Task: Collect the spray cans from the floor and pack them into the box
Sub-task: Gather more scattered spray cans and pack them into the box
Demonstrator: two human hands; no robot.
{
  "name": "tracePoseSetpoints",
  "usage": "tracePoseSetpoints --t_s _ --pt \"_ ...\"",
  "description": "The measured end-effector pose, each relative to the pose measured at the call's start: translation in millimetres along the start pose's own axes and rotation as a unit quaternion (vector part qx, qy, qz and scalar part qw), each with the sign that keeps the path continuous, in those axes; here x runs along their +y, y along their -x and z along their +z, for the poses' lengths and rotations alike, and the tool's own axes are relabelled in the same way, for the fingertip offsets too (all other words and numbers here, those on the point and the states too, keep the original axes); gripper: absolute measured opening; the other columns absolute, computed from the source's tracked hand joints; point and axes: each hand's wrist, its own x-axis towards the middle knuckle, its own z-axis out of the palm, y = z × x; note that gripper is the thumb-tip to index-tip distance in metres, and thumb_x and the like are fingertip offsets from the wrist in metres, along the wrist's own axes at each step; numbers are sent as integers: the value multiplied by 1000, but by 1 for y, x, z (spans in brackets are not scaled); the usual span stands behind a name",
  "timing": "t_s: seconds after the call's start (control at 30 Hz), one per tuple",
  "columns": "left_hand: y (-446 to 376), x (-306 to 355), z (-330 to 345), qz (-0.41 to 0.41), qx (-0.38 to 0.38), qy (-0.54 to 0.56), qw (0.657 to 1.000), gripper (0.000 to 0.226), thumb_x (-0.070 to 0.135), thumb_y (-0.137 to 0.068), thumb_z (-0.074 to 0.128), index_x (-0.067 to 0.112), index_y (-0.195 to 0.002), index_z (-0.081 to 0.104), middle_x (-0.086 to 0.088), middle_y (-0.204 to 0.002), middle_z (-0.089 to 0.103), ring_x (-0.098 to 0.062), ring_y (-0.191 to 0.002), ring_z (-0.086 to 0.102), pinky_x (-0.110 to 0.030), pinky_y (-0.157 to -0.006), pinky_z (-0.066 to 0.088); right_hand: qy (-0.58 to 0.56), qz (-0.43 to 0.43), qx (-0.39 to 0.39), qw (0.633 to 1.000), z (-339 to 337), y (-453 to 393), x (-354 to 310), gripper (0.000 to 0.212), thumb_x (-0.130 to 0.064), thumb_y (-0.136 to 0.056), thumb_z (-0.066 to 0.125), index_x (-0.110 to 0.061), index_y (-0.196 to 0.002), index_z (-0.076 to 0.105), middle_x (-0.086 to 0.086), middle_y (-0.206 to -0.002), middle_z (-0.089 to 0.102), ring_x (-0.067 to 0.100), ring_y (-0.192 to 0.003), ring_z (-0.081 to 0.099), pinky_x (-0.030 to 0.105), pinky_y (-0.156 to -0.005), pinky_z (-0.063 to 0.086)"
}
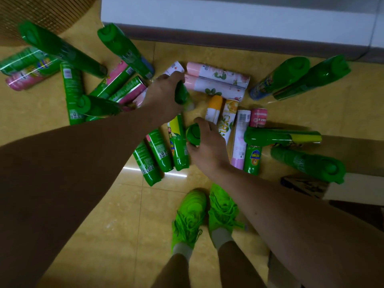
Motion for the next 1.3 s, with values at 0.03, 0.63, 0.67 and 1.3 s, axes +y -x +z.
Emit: tracePoseSetpoints --t_s 0.03,0.63,0.67,1.3 --pt "5 4 -8 1 2 2 1000 60 19 -68 80 13 -124 58 -23 -104 59 -39 -89 60 -41 -74 50 -4 2 8 1000 -6 4 -3 59 -10 -72 77 -9 -127 55 16 -116 59 38 -99 60 40 -76 51" --pt "95 110 -162 125 -48 -81 988 62 30 -66 83 19 -121 56 -7 -94 58 -26 -79 54 -27 -67 36 18 108 103 989 -177 72 -88 60 -21 -72 73 -20 -129 53 9 -106 66 32 -98 61 27 -68 35" --pt "96 120 -168 147 -55 -90 983 62 31 -66 83 19 -121 56 -9 -95 62 -28 -83 58 -27 -68 40 19 110 110 988 -188 78 -89 61 -21 -72 73 -20 -130 53 10 -105 67 32 -97 62 27 -68 36" --pt "150 385 -166 432 -171 -126 876 59 39 -68 82 18 -116 55 -2 -89 60 -20 -82 56 -29 -66 40 -35 283 273 919 -356 267 -35 69 -33 -75 77 -22 -136 47 11 -112 66 30 -101 62 32 -77 50"
